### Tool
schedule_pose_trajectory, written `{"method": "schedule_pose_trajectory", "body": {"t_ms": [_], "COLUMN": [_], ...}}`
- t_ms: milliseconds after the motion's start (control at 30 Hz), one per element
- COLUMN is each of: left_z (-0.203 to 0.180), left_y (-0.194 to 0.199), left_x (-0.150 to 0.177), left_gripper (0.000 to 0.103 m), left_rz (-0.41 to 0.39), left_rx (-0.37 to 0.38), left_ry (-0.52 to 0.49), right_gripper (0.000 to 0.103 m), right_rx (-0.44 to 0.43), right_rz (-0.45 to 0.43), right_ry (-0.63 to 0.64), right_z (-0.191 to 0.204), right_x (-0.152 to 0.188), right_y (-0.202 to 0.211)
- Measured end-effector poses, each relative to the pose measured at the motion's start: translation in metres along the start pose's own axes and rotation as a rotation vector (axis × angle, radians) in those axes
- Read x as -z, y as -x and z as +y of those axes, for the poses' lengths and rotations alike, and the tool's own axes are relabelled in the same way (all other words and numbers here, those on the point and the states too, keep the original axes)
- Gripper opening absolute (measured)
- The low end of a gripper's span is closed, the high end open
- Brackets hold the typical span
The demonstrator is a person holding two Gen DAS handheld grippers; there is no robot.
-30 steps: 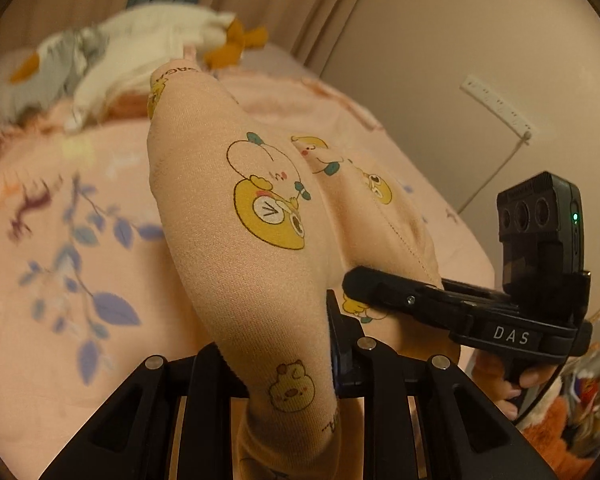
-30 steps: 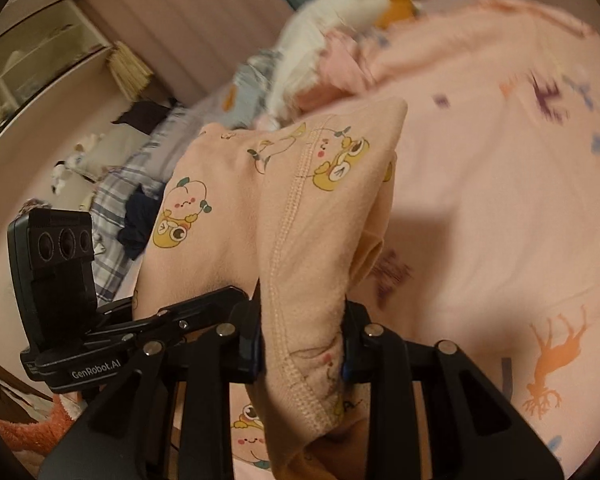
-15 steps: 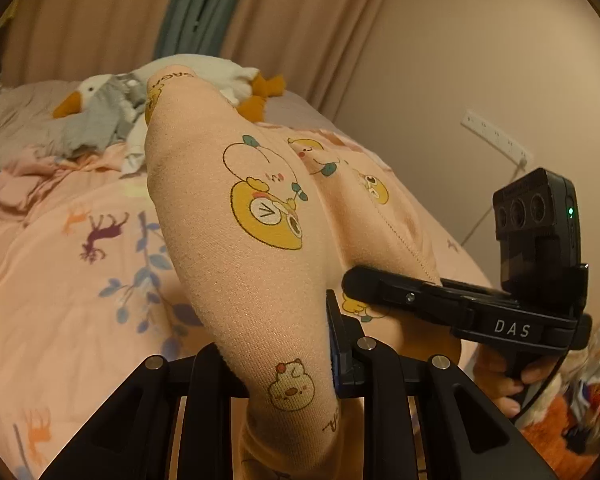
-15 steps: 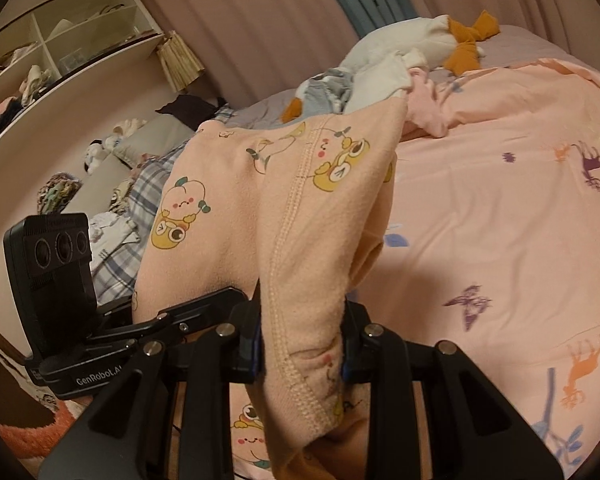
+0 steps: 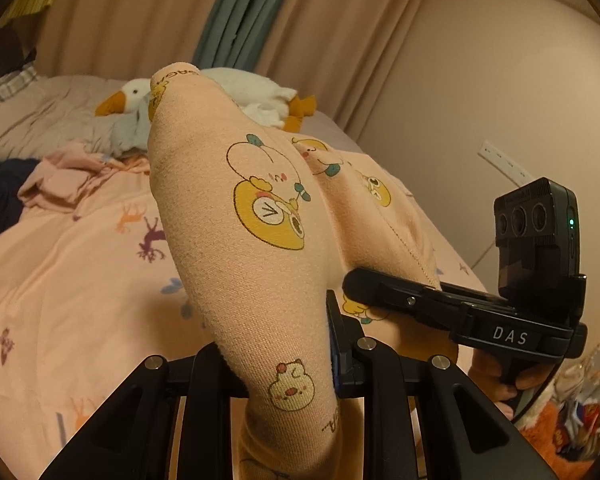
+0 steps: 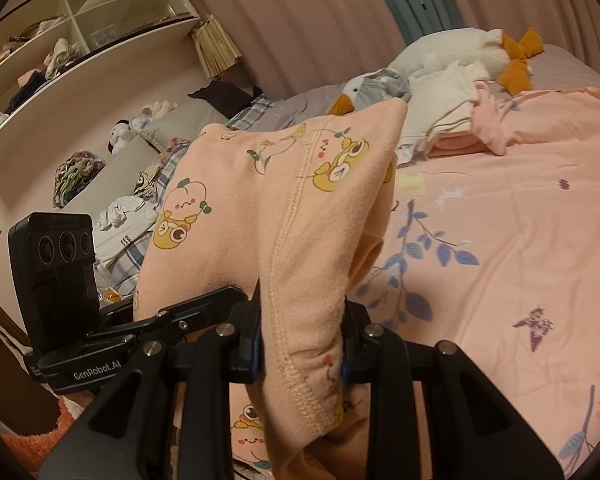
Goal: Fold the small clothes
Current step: 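Grip the shirt end with the right tool and lift it over the bundle, then lay the lifted end down on the bundle and open the right tool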
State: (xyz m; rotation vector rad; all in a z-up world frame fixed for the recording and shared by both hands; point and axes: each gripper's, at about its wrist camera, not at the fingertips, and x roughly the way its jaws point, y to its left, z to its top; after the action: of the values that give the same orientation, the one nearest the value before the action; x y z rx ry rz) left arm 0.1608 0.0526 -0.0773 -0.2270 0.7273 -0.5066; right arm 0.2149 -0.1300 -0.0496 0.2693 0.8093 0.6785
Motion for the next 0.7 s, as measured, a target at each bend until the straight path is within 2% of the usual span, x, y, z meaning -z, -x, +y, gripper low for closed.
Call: {"method": "schedule_pose_trajectory", "body": {"t_ms": [133,233,433,567,633,700], "left_z": [0.02,0.038,0.081,0.111,0.121,0.122], "left_y": [-0.022,-0.053,-0.137,-0.175,-0.172,-0.16], "left_x": [-0.002,0.007,0.046,0.067,0.069,0.064], "left_gripper": [0.022,0.022,0.022,0.024,0.029,0.037], "left_rz": [0.034,0.074,0.183,0.271,0.263,0.283], "left_rx": [0.009,0.01,-0.005,0.01,0.047,0.016], "left_ry": [0.023,0.058,0.146,0.228,0.262,0.255], "right_gripper": [0.028,0.028,0.028,0.029,0.031,0.032], "right_rx": [0.009,0.028,0.076,0.099,0.072,0.064], "right_rz": [0.026,0.059,0.221,0.313,0.315,0.311], "right_ry": [-0.03,-0.049,-0.159,-0.234,-0.271,-0.261], "right_z": [-0.01,-0.027,-0.092,-0.123,-0.131,-0.129], "right_x": [0.0,0.005,0.037,0.062,0.066,0.062], "right_y": [-0.024,-0.046,-0.119,-0.157,-0.162,-0.155]}}
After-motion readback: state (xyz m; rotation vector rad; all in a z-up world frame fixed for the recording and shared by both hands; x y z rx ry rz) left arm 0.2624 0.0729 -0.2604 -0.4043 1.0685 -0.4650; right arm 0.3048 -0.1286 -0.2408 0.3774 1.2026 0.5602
